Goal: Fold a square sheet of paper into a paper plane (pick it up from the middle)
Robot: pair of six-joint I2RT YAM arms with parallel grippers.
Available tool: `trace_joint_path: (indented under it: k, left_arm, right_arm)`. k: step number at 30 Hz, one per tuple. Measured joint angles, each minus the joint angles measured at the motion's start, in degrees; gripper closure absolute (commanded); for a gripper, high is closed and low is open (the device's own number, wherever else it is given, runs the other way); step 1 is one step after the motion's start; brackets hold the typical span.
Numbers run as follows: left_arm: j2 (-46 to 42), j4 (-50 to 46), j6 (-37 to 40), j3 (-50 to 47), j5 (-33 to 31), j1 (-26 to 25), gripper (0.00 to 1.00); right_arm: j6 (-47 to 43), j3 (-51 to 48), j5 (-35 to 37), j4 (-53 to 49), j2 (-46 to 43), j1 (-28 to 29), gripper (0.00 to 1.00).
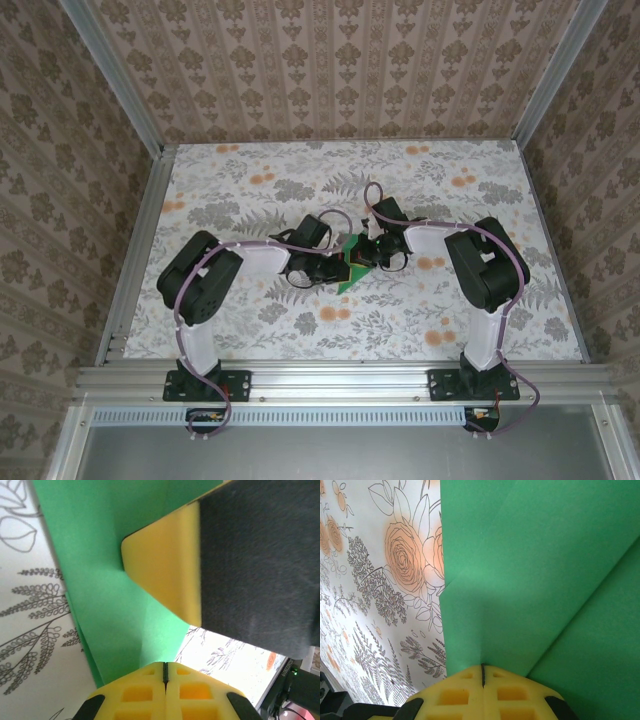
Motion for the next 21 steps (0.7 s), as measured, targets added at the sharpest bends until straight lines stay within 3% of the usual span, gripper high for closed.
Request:
trace_joint_path:
  k: [21]
  left_arm:
    - [-0.15,2.05,1.03,-2.71,-1.01,-0.37,0.97]
  right_arm:
    - [0.00,0.79,-0.87,-0.04,0.83,0.00,0.95]
